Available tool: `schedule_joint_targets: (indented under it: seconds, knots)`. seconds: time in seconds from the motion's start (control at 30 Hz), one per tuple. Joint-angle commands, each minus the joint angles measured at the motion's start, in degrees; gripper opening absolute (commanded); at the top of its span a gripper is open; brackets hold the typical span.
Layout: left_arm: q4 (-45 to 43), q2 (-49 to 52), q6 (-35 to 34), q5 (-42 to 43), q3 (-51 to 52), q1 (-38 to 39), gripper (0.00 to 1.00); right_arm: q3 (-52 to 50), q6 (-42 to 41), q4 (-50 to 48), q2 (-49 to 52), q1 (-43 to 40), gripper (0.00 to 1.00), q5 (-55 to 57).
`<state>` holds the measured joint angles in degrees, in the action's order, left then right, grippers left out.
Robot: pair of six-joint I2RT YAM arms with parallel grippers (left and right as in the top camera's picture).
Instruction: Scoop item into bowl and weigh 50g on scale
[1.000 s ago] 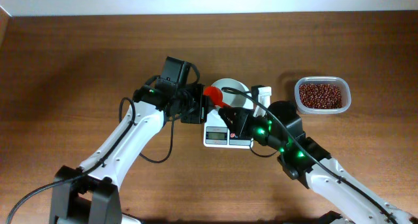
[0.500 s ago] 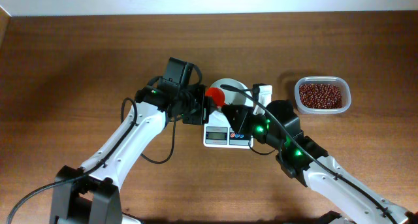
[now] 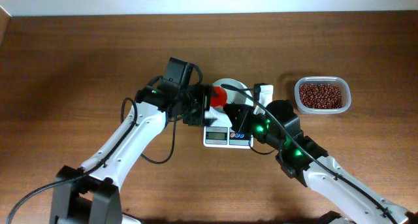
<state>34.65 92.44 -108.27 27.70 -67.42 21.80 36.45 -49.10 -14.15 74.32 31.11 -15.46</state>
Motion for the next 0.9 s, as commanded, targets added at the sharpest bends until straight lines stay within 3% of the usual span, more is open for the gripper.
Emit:
schedule_joint_targets:
  seconds: [0.0,0.27,0.4,0.43,0.47,0.53,0.6,0.7,0.73,0.83,0.87]
  knots:
    - [-1.33,-1.20,0.94,0.39,-1.01,0.15,0.99,0.52,0.61,-0.22,0.31,0.31,0.04,1.40]
    - [-4.46,-8.35,14.97,-2.67,-1.01,-3.61,0.99,0.55,0.85,-4.55,-0.59,-0.72,0.04,1.14]
    - [-4.42,-11.61,35.89,-6.12,-1.01,-4.35,0.99,0.61,2.16,-4.55,-3.52,-6.93,0.04,-2.21]
    - [-4.42,-11.74,44.24,-6.12,-1.01,-4.35,0.94,0.61,2.45,-4.55,-4.46,-9.35,0.04,-3.98]
    - [-4.35,-11.72,49.13,-6.10,-1.01,-4.35,0.73,0.61,3.13,-4.55,-5.18,-11.45,0.04,-5.70]
    - [-2.93,-11.69,54.45,-6.12,-1.01,-4.35,0.58,0.61,3.87,-4.55,-6.32,-15.15,0.04,-9.09]
    - [-0.94,-11.69,60.02,-6.12,-0.98,-4.35,0.27,0.61,3.87,-4.55,-7.58,-20.09,0.04,-13.92]
    - [-0.50,-11.69,69.05,-6.10,-0.98,-4.35,0.00,0.61,3.85,-4.55,-8.76,-25.49,0.04,-19.28]
    - [0.13,-11.69,76.76,-6.08,-0.98,-4.33,0.00,0.61,3.85,-4.55,-9.14,-27.85,0.04,-21.86]
    - [0.74,-11.69,87.23,-6.08,-0.98,-4.26,0.00,0.61,3.85,-4.52,-9.27,-32.04,0.04,-26.45]
    - [0.76,-11.69,93.55,-6.08,-0.98,-3.67,0.00,0.61,3.85,-4.55,-9.27,-33.14,0.04,-27.45]
